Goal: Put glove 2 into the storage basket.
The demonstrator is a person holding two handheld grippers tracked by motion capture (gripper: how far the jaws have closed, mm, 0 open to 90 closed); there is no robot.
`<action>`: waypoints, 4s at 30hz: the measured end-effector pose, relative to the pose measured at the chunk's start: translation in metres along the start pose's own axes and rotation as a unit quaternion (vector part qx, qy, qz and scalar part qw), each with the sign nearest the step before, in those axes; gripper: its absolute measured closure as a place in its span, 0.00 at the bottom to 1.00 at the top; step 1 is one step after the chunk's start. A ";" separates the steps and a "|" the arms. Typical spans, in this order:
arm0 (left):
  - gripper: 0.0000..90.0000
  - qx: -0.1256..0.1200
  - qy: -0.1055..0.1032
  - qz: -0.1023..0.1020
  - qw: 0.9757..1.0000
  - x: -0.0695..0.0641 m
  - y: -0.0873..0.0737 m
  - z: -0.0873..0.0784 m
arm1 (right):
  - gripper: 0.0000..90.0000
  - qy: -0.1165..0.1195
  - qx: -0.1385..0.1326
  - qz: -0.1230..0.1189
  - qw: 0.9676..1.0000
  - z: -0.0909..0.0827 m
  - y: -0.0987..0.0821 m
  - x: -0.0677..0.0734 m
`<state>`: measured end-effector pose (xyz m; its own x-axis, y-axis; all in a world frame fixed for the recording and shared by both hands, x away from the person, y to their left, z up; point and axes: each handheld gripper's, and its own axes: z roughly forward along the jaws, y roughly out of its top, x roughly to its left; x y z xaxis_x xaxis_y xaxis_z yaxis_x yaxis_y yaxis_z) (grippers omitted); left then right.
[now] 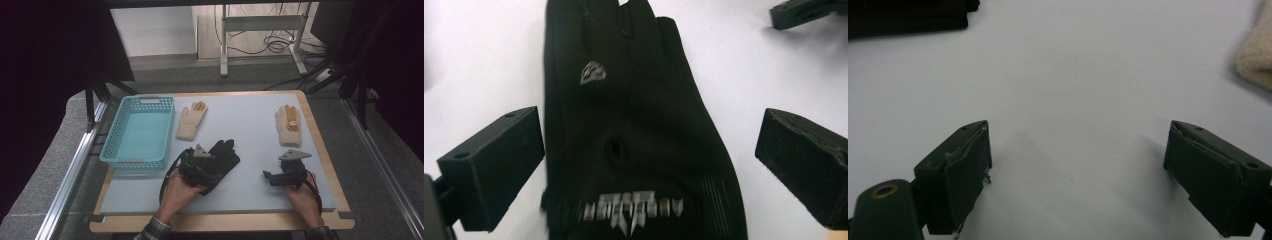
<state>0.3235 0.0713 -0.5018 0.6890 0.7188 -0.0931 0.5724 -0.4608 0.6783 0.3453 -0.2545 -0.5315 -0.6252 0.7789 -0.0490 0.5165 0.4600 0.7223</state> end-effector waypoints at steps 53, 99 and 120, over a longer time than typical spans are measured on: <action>0.68 0.004 0.064 -0.020 0.998 0.044 0.042 -0.029 | 0.13 0.001 0.001 0.000 1.000 0.000 0.000 0.000; 0.65 0.075 0.240 -0.223 0.942 0.233 -0.009 -0.103 | 0.13 0.001 0.000 0.000 1.000 0.000 0.000 0.000; 0.49 0.176 0.274 -0.236 0.916 0.267 -0.032 -0.070 | 0.13 0.001 0.000 -0.001 1.000 0.000 0.000 0.000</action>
<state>0.4580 0.3144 -0.4977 0.0572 0.9897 0.1309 0.9232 -0.1023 0.3705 0.3453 -0.2547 -0.5315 -0.6267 0.7777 -0.0491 0.5153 0.4609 0.7225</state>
